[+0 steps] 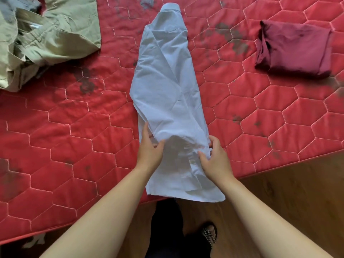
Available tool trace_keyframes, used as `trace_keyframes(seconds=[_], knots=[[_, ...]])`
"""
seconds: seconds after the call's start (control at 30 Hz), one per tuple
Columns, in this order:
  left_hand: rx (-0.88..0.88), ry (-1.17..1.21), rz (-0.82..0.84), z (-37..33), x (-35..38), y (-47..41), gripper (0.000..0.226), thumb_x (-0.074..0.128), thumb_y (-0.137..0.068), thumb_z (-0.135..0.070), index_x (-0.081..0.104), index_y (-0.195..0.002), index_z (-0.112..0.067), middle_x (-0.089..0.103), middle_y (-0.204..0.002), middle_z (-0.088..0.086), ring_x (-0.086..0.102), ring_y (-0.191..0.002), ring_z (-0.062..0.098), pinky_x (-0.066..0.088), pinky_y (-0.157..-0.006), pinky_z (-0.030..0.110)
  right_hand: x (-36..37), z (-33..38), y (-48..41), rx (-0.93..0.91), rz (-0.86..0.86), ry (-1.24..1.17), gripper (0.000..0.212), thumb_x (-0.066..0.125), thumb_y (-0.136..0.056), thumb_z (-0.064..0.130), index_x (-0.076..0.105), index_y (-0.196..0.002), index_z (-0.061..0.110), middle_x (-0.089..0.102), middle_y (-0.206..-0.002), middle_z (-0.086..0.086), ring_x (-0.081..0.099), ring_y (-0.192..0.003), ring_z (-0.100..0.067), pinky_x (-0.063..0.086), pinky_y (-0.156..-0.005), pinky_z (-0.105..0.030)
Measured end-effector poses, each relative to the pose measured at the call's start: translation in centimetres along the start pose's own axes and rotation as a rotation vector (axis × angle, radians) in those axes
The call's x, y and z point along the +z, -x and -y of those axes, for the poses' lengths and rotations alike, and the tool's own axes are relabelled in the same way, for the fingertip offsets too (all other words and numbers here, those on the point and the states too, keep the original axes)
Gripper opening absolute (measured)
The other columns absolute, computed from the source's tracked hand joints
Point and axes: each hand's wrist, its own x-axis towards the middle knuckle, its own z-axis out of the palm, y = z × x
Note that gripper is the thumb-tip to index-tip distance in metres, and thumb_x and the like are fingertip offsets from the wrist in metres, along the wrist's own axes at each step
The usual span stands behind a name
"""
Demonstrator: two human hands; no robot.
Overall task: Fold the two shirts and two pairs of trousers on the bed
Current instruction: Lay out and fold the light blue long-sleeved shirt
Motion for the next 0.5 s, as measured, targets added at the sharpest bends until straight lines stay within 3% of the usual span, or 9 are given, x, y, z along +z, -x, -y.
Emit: trace_keyframes(seconds=[0.13, 0.27, 0.43, 0.5], knots=[[-0.133, -0.166, 0.188, 2.7, 2.0, 1.7, 0.089, 0.061, -0.088, -0.03, -0.007, -0.146, -0.031, 0.055, -0.123, -0.002, 0.059, -0.093, 0.012, 0.046, -0.085, 0.033, 0.9, -1.6, 0.4, 0.026, 0.099, 0.154, 0.072, 0.063, -0.085, 0.03, 0.023, -0.143, 0.013, 0.045, -0.139, -0.008, 0.045, -0.124, -0.029, 0.041, -0.096, -0.039], [-0.107, -0.202, 0.231, 4.8, 4.0, 3.0, 0.089, 0.061, -0.087, -0.031, -0.004, -0.148, -0.024, 0.053, -0.127, 0.001, 0.054, -0.112, 0.016, 0.043, -0.093, 0.032, 1.2, -2.9, 0.8, 0.038, 0.076, 0.21, 0.058, 0.054, -0.089, 0.023, 0.027, -0.139, 0.017, 0.057, -0.125, -0.012, 0.054, -0.111, -0.033, 0.044, -0.082, -0.038], [-0.078, -0.037, 0.097, 4.7, 5.6, 3.7, 0.082, 0.058, -0.089, -0.034, 0.001, -0.147, -0.021, 0.039, -0.139, 0.007, 0.043, -0.126, 0.019, 0.037, -0.105, 0.038, 0.7, -3.0, 2.1, -0.017, 0.117, -0.057, 0.048, 0.057, -0.089, 0.025, 0.039, -0.133, 0.021, 0.053, -0.13, 0.001, 0.052, -0.117, -0.018, 0.042, -0.093, -0.032], [-0.099, 0.014, 0.077, 4.5, 6.1, 4.1, 0.083, 0.057, -0.09, -0.034, -0.003, -0.146, -0.024, 0.038, -0.139, 0.008, 0.045, -0.123, 0.02, 0.038, -0.104, 0.04, 0.5, -3.1, 2.8, -0.019, 0.118, -0.129, 0.045, 0.059, -0.088, 0.021, 0.043, -0.13, 0.02, 0.055, -0.124, 0.006, 0.053, -0.113, -0.012, 0.042, -0.088, -0.02]])
